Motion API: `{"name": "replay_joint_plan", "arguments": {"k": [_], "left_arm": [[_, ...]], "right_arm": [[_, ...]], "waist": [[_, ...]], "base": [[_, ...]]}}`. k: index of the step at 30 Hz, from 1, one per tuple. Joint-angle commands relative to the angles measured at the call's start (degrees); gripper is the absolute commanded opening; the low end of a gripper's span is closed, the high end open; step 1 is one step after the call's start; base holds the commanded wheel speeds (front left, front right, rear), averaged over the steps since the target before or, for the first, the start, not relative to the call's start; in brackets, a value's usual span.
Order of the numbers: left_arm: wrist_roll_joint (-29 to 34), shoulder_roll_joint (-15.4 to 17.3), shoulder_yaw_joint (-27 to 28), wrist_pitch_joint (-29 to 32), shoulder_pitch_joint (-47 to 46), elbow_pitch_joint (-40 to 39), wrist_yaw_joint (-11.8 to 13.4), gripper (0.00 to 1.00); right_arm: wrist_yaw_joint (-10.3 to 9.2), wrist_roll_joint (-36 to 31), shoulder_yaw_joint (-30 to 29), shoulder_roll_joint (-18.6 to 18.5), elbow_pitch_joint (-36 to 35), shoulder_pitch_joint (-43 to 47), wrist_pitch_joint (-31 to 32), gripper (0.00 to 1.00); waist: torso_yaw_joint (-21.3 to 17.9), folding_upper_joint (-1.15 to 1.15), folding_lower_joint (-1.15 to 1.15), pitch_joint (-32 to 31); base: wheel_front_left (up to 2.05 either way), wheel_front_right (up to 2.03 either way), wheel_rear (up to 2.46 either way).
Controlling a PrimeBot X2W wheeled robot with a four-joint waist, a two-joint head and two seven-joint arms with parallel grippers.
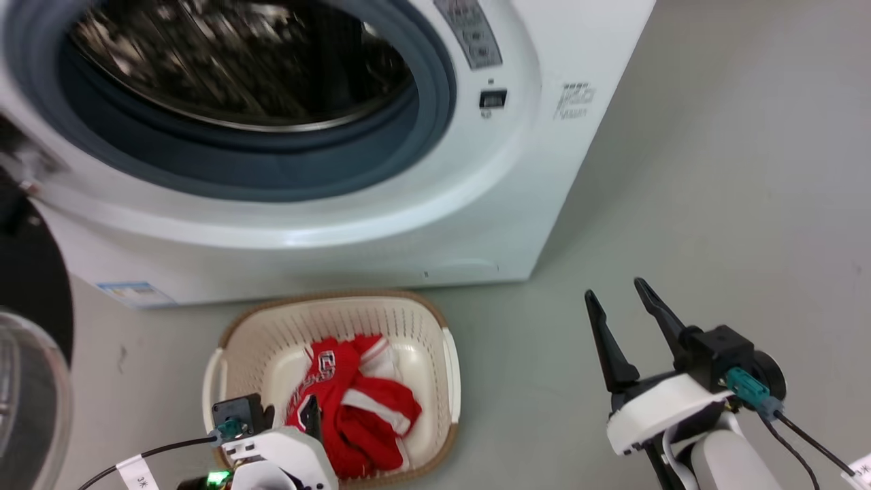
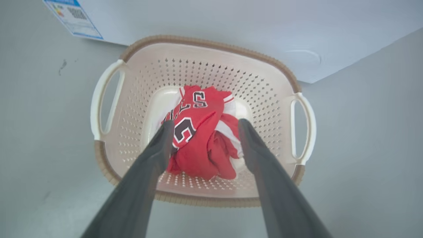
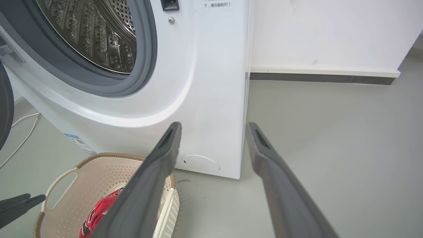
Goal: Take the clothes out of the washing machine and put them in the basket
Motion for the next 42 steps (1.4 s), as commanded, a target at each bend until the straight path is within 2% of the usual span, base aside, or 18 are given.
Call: {"name": "replay_joint_plan", "arguments": {"k": [1, 4, 13, 21, 32, 42], "left_arm": [[1.4, -0.1, 0.0, -0.2, 1.8, -2.7, 0.3, 1.0], [3.5, -0.1, 0.3, -0.2, 3.5, -7.2, 0.6, 1.0], [13.6, 0.0, 1.8, -0.2, 8.7, -30.4, 1.8, 1.0], [17.7, 0.0, 1.2, -0.2, 11.5, -42.6, 1.8, 1.0], [20.3, 1.4, 0.3, -0.2, 16.9, -50.1, 2.7, 1.0], [18.8, 1.2, 1.0, -0.2, 19.2, -49.5, 2.9, 1.0]], "right_arm": [[-0.04, -0.6, -0.7, 0.0, -0.2, 1.4, 0.3, 1.0], [-0.04, -1.0, -1.8, 0.0, -0.6, 2.3, 0.7, 1.0], [-0.04, -2.9, -5.9, 0.0, -4.6, 6.0, 2.3, 1.0], [-0.04, -4.1, -7.4, 0.0, -6.6, 7.8, 3.3, 1.0], [-0.04, -3.8, -7.5, 0.0, -9.3, 10.9, 4.5, 1.0], [-0.04, -3.3, -7.2, 0.0, -9.9, 11.6, 4.9, 1.0]], "waist": [[1.4, 0.0, 0.01, -4.7], [1.9, 0.0, 0.01, -6.2], [4.0, 0.0, 0.01, -11.4], [4.6, 0.0, 0.01, -14.4], [4.9, 0.0, 0.01, -16.5], [5.6, 0.0, 0.01, -16.8]], "base": [[0.0, 0.0, 0.0], [0.0, 0.0, 0.0], [0.0, 0.0, 0.0], [0.0, 0.0, 0.0], [0.0, 0.0, 0.0], [0.0, 0.0, 0.0]]}}
